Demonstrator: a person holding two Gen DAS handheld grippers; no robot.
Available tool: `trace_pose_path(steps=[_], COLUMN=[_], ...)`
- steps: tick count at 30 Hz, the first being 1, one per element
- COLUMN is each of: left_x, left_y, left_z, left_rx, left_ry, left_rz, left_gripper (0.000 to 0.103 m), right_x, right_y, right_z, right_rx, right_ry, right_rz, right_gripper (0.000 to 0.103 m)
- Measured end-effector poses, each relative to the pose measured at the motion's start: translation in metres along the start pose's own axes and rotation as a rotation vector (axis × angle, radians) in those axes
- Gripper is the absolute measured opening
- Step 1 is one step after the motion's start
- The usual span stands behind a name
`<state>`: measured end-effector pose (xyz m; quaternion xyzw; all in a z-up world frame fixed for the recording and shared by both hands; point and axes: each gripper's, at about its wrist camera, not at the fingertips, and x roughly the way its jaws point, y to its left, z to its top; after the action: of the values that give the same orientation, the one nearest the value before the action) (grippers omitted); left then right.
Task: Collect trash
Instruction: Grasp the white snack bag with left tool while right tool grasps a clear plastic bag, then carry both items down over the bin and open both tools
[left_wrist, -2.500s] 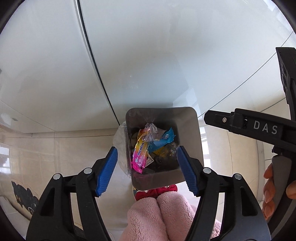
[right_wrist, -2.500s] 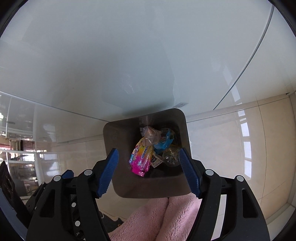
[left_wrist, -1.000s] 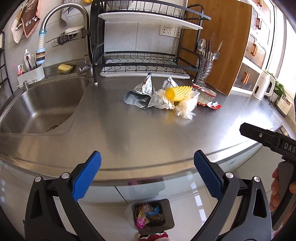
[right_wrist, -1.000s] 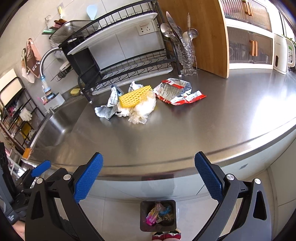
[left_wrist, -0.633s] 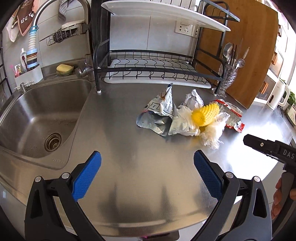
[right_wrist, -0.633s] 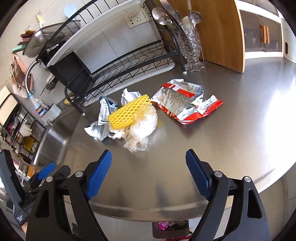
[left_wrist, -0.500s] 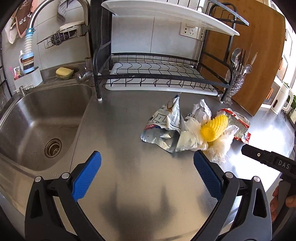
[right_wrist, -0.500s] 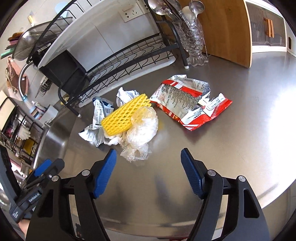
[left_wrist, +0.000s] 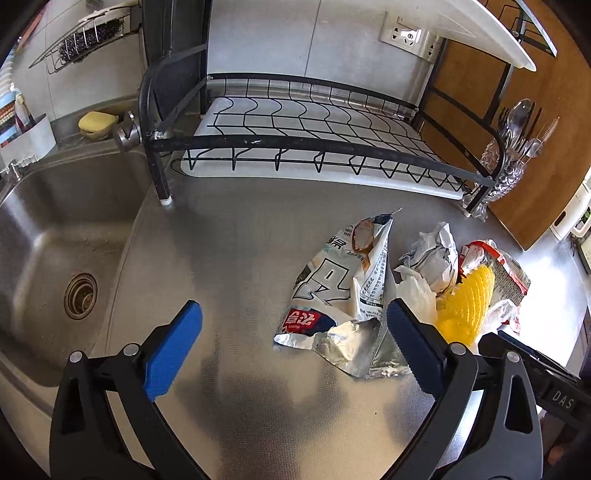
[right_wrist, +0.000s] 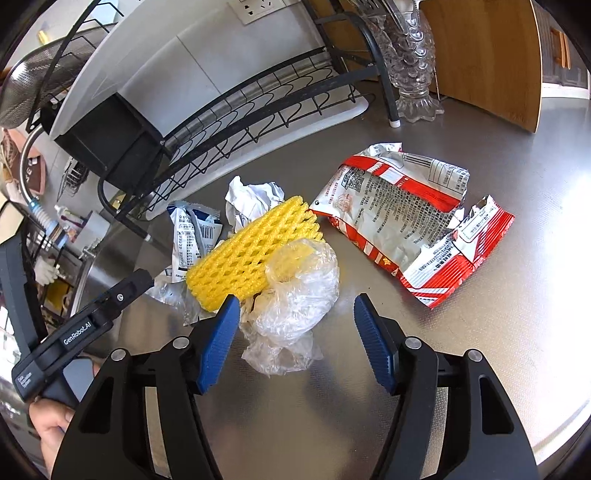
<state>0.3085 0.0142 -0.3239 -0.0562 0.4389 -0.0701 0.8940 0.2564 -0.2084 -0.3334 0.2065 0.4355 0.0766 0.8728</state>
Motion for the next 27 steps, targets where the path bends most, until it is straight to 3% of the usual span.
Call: trace_pose_path(steps=[5, 9, 15, 17, 19, 27], left_x=[0.026, 0.035, 0.034, 0.033, 0.033, -0.001], left_y=[0.001, -0.004, -0.019, -0.021, -0.02, -0.014], left_z=[0.001, -0.004, -0.007, -0.007, -0.007, -0.015], left_rx=[-0.027, 0.01, 0.082, 0.09, 0.085, 0.095], left_ry=[0.063, 0.074, 0.064, 0.066, 0.075, 0.035], left_rz=[-0.018, -0.005, 0.026, 0.042, 0.042, 0.063], left_gripper=[0.094, 0.084, 0.047, 0.02, 0.003, 0.0], right_x=[0.008, 0.014, 0.02, 0.02, 0.018, -0.009], right_y=[0.001, 0.001, 0.004, 0.005, 0.006, 0.006], right_z=[0.003, 0.002, 0.001, 0.001, 0.0, -0.003], right_rx=[-0.008, -0.023, -0.038, -0.044, -0.05, -0.07], right_ry=[0.003, 0.013, 0.001, -0.007, -0.012, -0.051], right_rz=[-0.008, -0.003, -0.002, -0.001, -0.003, -0.035], right_gripper=[0.064, 0.05, 0.034, 0.024, 0.02, 0.017])
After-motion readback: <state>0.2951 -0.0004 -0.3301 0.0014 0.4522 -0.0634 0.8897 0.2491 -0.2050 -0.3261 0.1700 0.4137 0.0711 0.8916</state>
